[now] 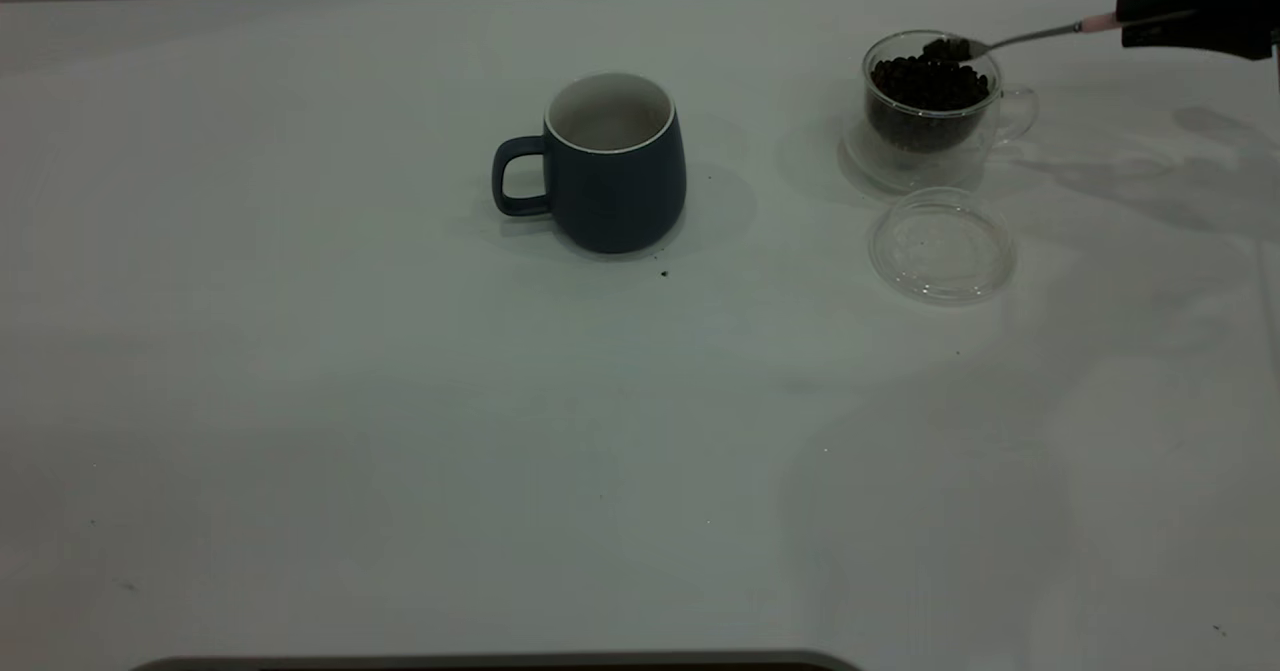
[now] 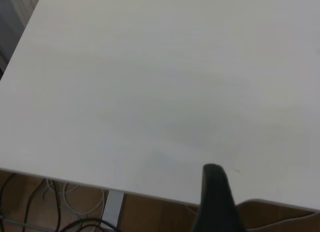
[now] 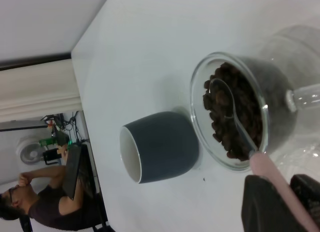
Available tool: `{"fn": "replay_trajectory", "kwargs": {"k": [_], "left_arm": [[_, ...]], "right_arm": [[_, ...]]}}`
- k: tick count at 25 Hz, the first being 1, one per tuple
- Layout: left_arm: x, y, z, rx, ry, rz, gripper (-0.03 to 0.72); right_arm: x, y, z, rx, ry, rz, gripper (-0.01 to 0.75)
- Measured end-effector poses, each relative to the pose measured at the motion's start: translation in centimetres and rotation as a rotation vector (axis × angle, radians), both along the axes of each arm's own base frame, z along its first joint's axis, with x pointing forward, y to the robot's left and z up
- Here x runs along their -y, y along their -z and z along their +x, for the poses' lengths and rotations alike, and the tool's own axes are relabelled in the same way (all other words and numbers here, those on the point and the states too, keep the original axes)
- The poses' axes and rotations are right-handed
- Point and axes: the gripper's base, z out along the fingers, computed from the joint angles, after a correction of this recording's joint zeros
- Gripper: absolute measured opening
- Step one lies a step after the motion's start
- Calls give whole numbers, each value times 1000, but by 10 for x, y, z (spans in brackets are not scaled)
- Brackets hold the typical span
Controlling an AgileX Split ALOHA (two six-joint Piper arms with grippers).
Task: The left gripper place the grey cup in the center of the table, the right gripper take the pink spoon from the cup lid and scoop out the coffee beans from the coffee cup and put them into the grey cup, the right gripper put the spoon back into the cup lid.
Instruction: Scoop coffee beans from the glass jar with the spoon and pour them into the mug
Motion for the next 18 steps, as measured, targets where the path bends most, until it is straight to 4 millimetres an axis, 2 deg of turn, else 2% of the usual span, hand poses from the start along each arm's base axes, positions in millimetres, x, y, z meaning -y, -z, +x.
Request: {"fn": "replay_trajectory", "kwargs": {"k": [9,18], "left_arm": [[0,0,0,0,0,0,567],[0,0,0,0,0,0,567]], "right_arm": [[0,-1,0,-9,13,10,100],[2,-27,5,41,36,12,100]]}}
